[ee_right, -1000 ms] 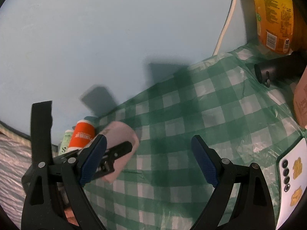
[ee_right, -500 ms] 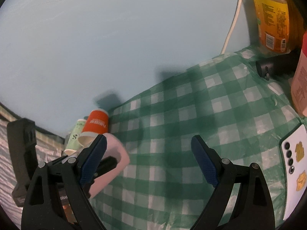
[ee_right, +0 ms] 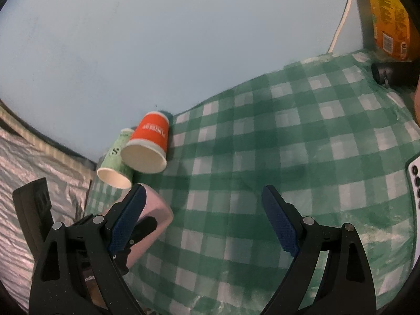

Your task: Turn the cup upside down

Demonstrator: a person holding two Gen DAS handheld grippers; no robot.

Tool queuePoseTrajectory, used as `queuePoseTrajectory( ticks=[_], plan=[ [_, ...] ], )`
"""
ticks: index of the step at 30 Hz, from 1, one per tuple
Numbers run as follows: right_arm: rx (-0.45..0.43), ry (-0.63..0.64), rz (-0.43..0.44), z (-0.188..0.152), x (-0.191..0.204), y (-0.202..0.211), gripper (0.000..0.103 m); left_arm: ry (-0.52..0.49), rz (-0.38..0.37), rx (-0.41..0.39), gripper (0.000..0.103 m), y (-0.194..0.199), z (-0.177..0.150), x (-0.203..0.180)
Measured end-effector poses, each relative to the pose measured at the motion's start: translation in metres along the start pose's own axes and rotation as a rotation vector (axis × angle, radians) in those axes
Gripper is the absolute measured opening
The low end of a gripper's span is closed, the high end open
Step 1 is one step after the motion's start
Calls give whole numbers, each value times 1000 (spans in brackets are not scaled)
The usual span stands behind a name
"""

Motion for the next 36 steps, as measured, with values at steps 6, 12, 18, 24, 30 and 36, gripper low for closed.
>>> queuePoseTrajectory(
  ticks=[6, 12, 18, 24, 30, 36],
  plan=[
    [18, 4, -2, -10, 1, -6, 90, -2, -5, 15, 74, -8, -16, -4],
    [33, 10, -7, -17, 1, -11, 90, 1, -22, 42, 73, -11, -27, -7],
    [48, 17, -5, -21, 4, -13, 90, 9, -48, 65, 75, -8, -33, -7],
    [80, 25, 18, -27, 14, -14, 90, 34, -80, 44, 82, 9, -29, 0],
    [106, 43, 30, -35, 28, -15, 90, 60, -85, 11, 88, 32, -28, 19],
    [142, 60, 34, -46, 43, -23, 90, 102, -78, -34, 89, 49, -35, 43]
  ],
)
Point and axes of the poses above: each gripper's, at about its wrist camera, not at the fingertips, and y roughly against the way its jaws point, x to its left, z to its top, the point moved 8 cm from there along -y, roughly the way its jaws point, and after that the axes turned 11 degrees about -y, right-handed, at the moved point
